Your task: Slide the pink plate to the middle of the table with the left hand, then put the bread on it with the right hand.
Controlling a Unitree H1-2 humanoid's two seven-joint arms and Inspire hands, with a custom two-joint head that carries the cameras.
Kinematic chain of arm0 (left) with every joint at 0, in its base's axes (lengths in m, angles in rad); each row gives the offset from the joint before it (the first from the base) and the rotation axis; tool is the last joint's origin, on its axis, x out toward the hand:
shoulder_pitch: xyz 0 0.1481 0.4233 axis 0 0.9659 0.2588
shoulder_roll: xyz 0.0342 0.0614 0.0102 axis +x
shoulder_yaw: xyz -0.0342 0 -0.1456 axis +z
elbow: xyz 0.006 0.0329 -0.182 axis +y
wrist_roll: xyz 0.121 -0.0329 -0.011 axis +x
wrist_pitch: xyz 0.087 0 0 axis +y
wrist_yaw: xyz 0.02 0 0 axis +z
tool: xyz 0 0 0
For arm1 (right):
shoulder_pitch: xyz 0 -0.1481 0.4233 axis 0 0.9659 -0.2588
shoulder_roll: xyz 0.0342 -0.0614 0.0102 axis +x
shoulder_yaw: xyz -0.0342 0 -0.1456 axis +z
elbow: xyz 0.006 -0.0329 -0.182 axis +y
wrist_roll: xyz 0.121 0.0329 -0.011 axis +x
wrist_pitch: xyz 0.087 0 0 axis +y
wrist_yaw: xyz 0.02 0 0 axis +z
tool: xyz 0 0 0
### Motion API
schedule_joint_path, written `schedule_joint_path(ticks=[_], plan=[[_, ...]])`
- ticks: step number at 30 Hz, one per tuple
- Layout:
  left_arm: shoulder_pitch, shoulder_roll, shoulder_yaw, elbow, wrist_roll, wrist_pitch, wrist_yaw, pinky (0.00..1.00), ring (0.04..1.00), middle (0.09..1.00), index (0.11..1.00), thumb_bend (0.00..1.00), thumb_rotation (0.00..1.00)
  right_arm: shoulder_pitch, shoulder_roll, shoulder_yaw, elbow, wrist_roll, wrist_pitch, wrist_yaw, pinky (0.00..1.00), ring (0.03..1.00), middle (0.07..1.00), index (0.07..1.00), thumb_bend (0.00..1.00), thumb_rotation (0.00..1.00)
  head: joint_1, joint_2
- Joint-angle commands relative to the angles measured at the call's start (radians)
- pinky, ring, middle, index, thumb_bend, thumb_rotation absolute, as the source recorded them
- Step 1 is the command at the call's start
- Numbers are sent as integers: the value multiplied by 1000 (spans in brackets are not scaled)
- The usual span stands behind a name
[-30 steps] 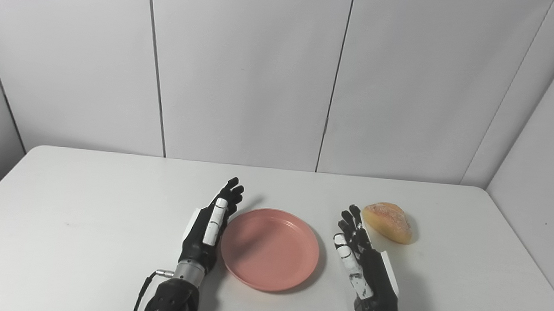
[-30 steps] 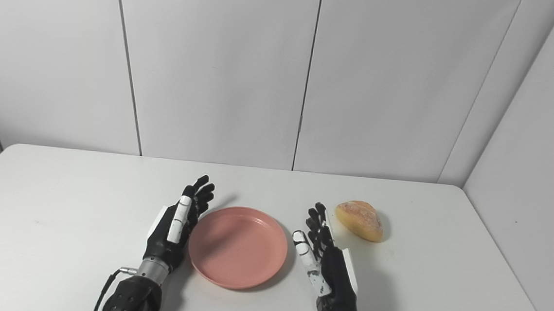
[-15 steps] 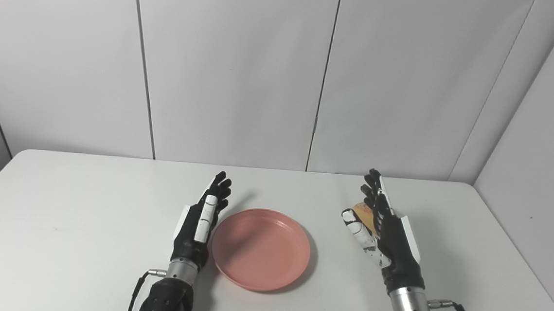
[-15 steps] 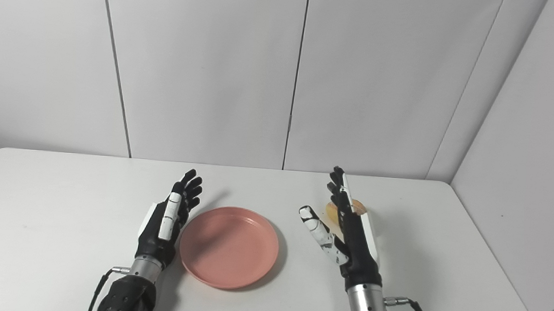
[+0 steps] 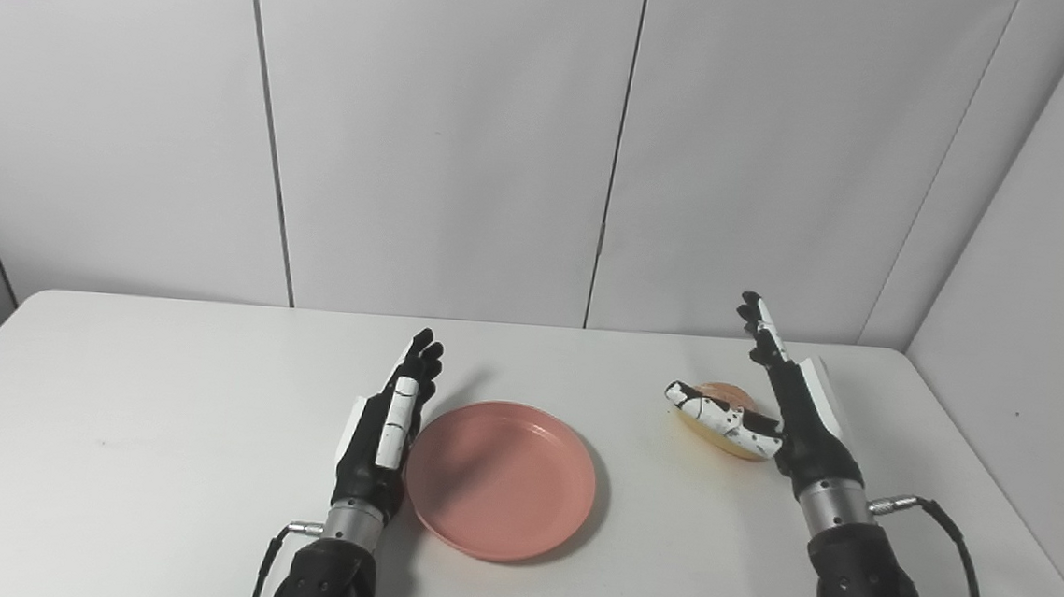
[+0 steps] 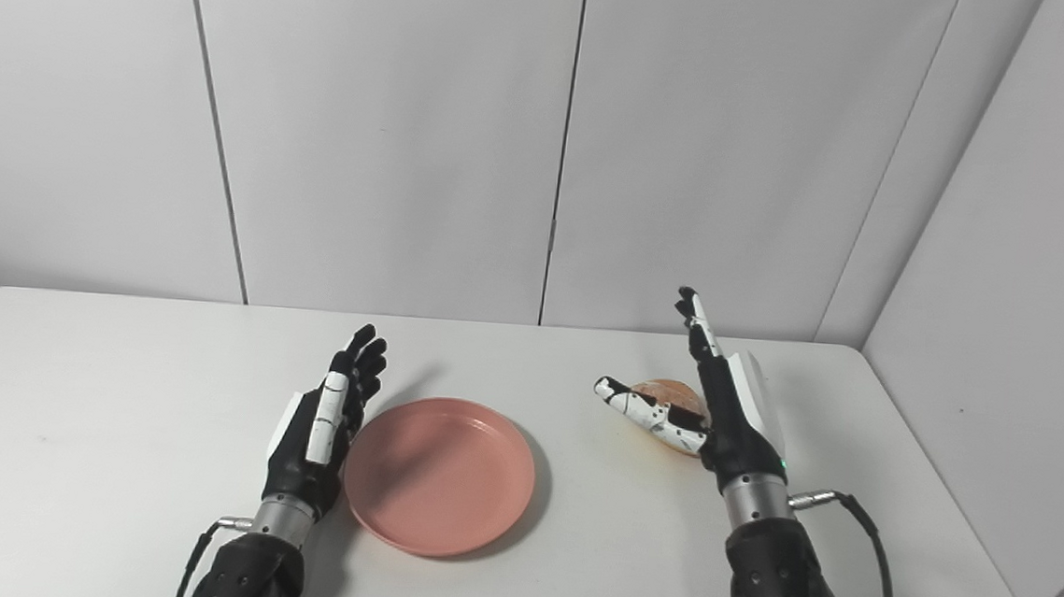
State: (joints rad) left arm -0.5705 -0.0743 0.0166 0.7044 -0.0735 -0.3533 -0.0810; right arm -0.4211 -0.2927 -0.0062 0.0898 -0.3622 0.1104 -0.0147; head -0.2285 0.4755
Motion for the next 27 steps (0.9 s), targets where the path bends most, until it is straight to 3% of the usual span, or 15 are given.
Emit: schedule_joint_path(ticks=[1,8,16,27], plan=[[38,-9,-9,24,11,-18,7,983,965,952,941,709,1000,-65,-41,1,4,-22,-7,-7,907,951,953,978,750,523,0,1],[34,5,-13,37,43,-18,37,954,955,948,941,685,1000,-113,-95,15,91,-64,12,-6,855,924,945,958,753,486,-14,2],[38,0,8,36,38,-15,81,928,928,920,896,668,1000,-156,-150,54,156,-102,55,43,820,917,947,952,823,483,-28,5],[46,3,-1,19,46,9,93,944,924,915,896,689,1000,-182,-157,99,234,-137,93,75,798,902,926,925,855,381,-22,12]])
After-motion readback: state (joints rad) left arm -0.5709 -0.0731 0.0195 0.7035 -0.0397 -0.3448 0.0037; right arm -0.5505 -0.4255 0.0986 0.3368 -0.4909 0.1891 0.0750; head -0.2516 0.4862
